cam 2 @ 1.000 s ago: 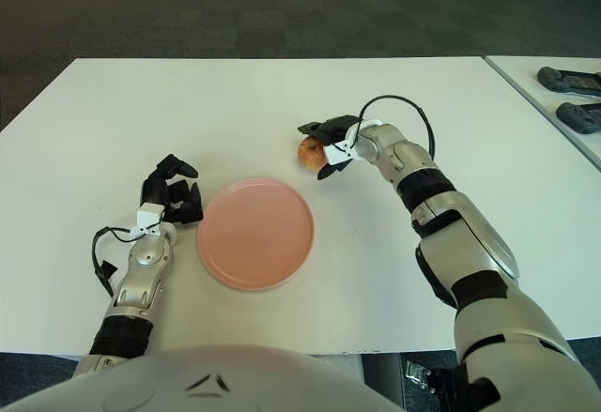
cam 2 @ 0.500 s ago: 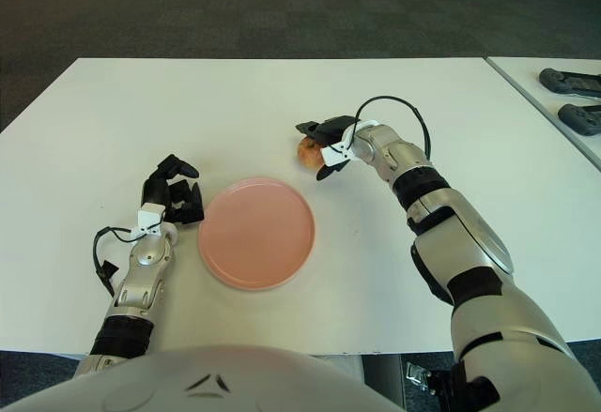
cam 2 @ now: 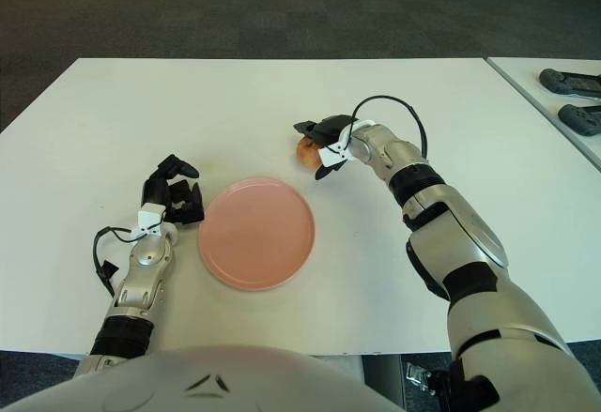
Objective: Put the apple into the plate.
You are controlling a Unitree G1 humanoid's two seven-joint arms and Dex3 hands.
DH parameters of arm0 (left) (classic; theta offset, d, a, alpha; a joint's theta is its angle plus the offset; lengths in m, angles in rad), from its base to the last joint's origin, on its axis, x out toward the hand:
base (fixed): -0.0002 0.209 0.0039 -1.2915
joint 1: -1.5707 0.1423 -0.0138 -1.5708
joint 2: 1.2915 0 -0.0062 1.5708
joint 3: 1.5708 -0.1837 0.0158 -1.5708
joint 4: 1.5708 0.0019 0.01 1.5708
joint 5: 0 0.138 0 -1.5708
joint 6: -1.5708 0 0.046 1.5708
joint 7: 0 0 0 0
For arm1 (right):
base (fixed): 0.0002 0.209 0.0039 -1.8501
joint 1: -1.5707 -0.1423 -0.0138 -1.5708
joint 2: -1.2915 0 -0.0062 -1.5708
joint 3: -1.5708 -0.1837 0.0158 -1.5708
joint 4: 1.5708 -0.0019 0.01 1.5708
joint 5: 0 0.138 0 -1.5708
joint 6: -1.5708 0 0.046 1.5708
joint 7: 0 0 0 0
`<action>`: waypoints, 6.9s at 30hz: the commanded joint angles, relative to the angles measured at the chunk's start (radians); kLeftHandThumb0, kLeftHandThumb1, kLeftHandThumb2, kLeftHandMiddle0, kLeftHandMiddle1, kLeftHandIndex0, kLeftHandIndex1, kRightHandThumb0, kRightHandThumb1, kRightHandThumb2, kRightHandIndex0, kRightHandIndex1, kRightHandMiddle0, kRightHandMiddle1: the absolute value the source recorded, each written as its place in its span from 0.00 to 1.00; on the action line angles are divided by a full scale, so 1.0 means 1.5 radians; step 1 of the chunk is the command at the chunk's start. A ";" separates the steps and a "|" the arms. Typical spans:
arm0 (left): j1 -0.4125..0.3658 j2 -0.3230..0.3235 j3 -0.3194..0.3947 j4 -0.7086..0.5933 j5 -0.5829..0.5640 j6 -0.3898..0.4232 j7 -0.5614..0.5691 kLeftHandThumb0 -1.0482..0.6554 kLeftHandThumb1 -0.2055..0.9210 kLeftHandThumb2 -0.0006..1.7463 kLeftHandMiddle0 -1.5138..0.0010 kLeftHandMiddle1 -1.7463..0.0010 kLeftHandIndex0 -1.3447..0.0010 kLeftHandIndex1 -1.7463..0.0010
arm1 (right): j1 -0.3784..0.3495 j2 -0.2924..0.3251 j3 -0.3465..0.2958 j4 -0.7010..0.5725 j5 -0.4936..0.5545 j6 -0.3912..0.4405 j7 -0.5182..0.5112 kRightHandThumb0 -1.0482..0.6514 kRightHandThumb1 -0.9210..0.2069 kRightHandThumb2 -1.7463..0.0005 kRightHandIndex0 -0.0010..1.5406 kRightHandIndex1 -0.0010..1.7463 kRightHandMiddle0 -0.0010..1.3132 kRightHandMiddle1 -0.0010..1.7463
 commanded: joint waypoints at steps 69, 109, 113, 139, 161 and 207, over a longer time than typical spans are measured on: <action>-0.001 -0.005 -0.002 0.001 0.013 0.008 0.011 0.29 0.30 0.88 0.18 0.00 0.43 0.00 | 0.033 0.032 -0.070 0.070 0.079 -0.001 -0.074 0.23 0.14 0.73 0.45 1.00 0.19 0.91; 0.001 -0.011 -0.003 -0.001 0.011 0.011 0.009 0.30 0.33 0.86 0.19 0.00 0.46 0.00 | 0.106 0.062 -0.222 0.008 0.204 -0.075 -0.220 0.34 0.51 0.27 0.78 1.00 0.45 1.00; 0.002 -0.010 -0.004 -0.002 0.011 0.012 0.009 0.30 0.33 0.86 0.19 0.00 0.46 0.00 | 0.120 0.065 -0.253 -0.032 0.229 -0.081 -0.235 0.34 0.52 0.26 0.79 1.00 0.46 1.00; 0.003 -0.012 -0.003 0.005 0.003 0.004 0.004 0.31 0.34 0.85 0.20 0.00 0.46 0.00 | 0.254 0.064 -0.359 -0.461 0.323 0.020 -0.141 0.35 0.49 0.28 0.80 1.00 0.44 1.00; 0.006 -0.015 -0.007 -0.007 0.015 0.019 0.013 0.30 0.33 0.86 0.19 0.00 0.45 0.00 | 0.362 0.052 -0.313 -0.533 0.375 -0.109 0.008 0.35 0.50 0.28 0.78 1.00 0.44 1.00; 0.003 -0.019 -0.008 -0.004 0.019 0.015 0.017 0.30 0.33 0.86 0.20 0.00 0.46 0.00 | 0.457 0.034 -0.229 -0.537 0.271 -0.154 0.056 0.35 0.48 0.29 0.72 1.00 0.43 1.00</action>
